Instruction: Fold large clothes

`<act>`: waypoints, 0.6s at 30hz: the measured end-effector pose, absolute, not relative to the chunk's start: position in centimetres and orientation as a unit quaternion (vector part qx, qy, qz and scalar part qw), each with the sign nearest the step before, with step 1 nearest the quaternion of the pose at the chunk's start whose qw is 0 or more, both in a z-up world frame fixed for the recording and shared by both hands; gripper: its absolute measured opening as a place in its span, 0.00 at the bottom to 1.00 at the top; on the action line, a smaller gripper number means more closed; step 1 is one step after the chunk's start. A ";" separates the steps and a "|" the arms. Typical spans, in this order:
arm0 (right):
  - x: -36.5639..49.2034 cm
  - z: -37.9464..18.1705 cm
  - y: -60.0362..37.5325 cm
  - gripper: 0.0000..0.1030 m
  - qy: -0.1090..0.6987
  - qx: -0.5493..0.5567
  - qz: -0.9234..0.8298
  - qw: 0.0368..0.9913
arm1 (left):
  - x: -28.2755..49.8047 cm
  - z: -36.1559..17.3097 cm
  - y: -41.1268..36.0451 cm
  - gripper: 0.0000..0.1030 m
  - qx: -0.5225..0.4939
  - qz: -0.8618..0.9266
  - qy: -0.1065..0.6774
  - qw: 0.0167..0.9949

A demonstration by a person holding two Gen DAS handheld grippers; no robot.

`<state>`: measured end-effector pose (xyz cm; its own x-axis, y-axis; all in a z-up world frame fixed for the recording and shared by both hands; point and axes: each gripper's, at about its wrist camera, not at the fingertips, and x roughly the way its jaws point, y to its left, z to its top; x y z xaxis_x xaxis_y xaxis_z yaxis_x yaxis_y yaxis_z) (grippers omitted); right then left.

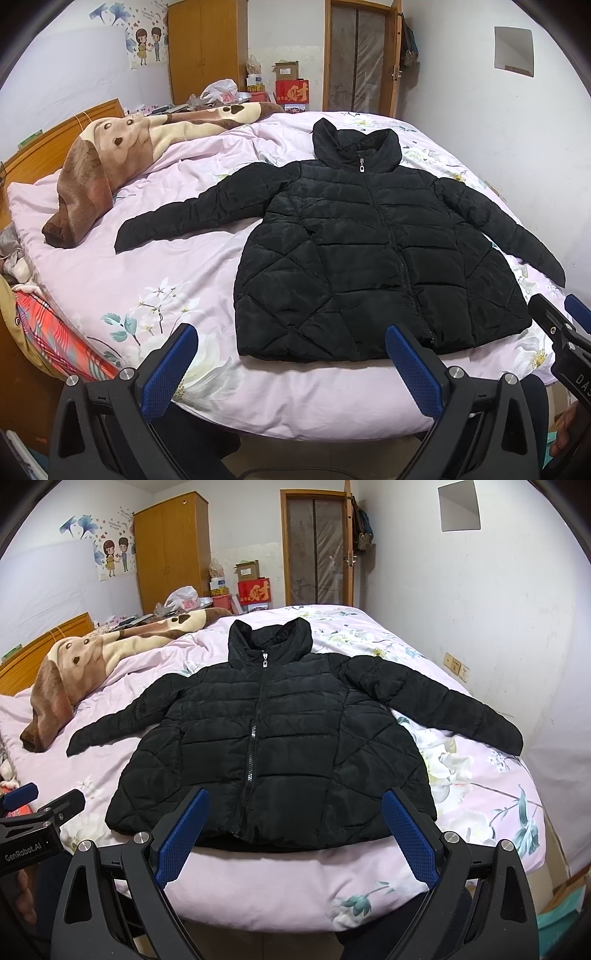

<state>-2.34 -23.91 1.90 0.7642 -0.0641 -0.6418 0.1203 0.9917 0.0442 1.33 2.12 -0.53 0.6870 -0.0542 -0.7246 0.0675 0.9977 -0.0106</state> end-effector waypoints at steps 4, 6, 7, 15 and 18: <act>-2.4 1.7 -24.0 0.92 0.340 0.041 -0.048 0.938 | 1.3 -0.6 2.2 1.00 0.008 -0.033 0.395 0.918; -2.4 1.6 -24.0 0.92 0.342 0.041 -0.048 0.938 | 1.4 -0.7 2.2 1.00 0.008 -0.033 0.396 0.918; -2.4 1.5 -24.0 0.92 0.342 0.041 -0.048 0.938 | 1.4 -0.8 2.2 1.00 0.008 -0.032 0.397 0.917; -1.5 0.8 -24.2 0.92 0.350 0.040 -0.052 0.935 | 2.6 -1.6 2.4 1.00 0.007 -0.029 0.408 0.912; -1.0 0.7 -24.2 0.92 0.352 0.039 -0.054 0.934 | 3.3 -1.9 2.4 1.00 0.004 -0.028 0.415 0.909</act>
<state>-0.97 -24.16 0.73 0.7463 -0.0728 -0.6616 0.1274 0.9912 0.0346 3.28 2.43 -1.90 0.6542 -0.0464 -0.7549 0.0536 0.9984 -0.0149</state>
